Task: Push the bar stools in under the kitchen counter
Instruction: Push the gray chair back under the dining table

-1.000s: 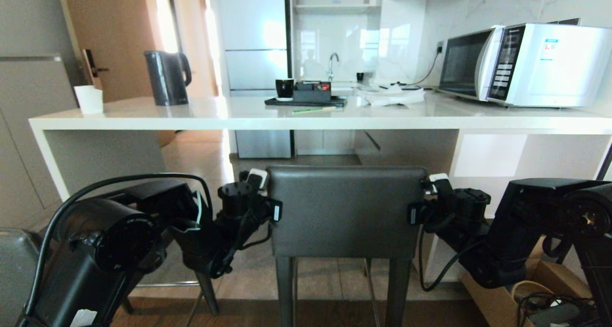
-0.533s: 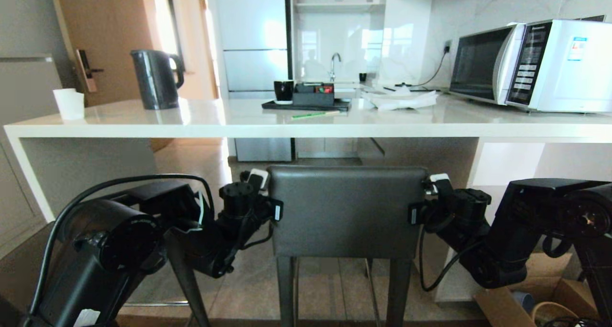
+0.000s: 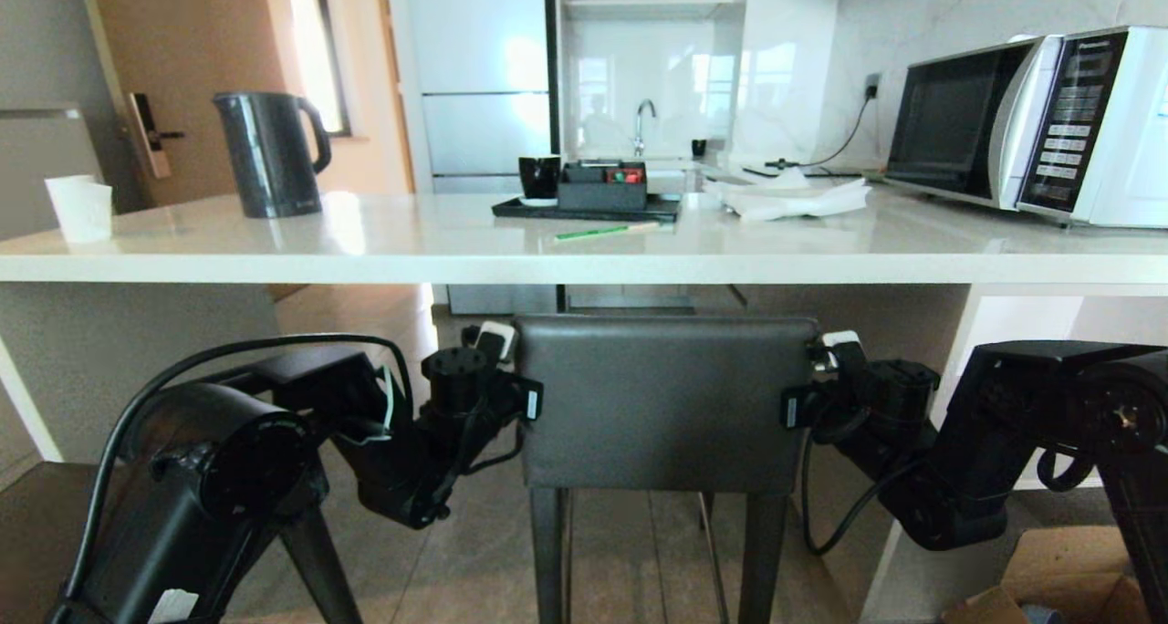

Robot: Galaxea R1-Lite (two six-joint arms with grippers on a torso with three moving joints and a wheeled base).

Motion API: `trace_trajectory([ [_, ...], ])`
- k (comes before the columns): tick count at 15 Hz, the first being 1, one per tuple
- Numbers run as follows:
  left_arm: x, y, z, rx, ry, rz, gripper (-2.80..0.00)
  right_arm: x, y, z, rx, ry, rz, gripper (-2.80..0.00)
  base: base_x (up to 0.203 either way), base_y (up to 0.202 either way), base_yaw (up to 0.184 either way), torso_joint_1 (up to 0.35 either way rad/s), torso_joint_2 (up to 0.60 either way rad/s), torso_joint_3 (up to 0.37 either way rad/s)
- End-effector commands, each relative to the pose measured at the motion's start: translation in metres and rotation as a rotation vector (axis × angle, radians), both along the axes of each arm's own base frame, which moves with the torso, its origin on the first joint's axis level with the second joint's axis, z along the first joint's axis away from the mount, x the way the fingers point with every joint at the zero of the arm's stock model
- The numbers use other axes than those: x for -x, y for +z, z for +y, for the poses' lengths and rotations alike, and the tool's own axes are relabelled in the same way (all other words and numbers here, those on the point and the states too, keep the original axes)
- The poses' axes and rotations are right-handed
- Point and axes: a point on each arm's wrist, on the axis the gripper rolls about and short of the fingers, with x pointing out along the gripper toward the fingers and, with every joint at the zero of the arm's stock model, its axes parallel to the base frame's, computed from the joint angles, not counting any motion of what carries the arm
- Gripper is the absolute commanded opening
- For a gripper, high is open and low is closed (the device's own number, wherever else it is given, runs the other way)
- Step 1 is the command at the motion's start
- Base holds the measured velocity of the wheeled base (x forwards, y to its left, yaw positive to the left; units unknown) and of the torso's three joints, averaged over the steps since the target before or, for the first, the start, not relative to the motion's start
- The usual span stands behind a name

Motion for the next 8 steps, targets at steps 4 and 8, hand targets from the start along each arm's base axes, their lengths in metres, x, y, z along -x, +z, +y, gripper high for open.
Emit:
trace_trajectory([
  [4, 0.003, 0.003, -0.003, 0.005, -0.007, -0.01, -2.8, 0.002, 0.003, 0.0, -0.001, 0.0, -0.01, -2.8, 0.102, 0.0, 0.003, 0.003, 0.0, 0.002],
  [8, 0.009, 0.012, -0.002, 0.012, -0.011, -0.015, -2.8, 0.007, 0.007, -0.003, -0.003, -0.019, -0.017, -2.8, 0.0, 0.0, 0.0, 0.0, 0.0, 0.0],
])
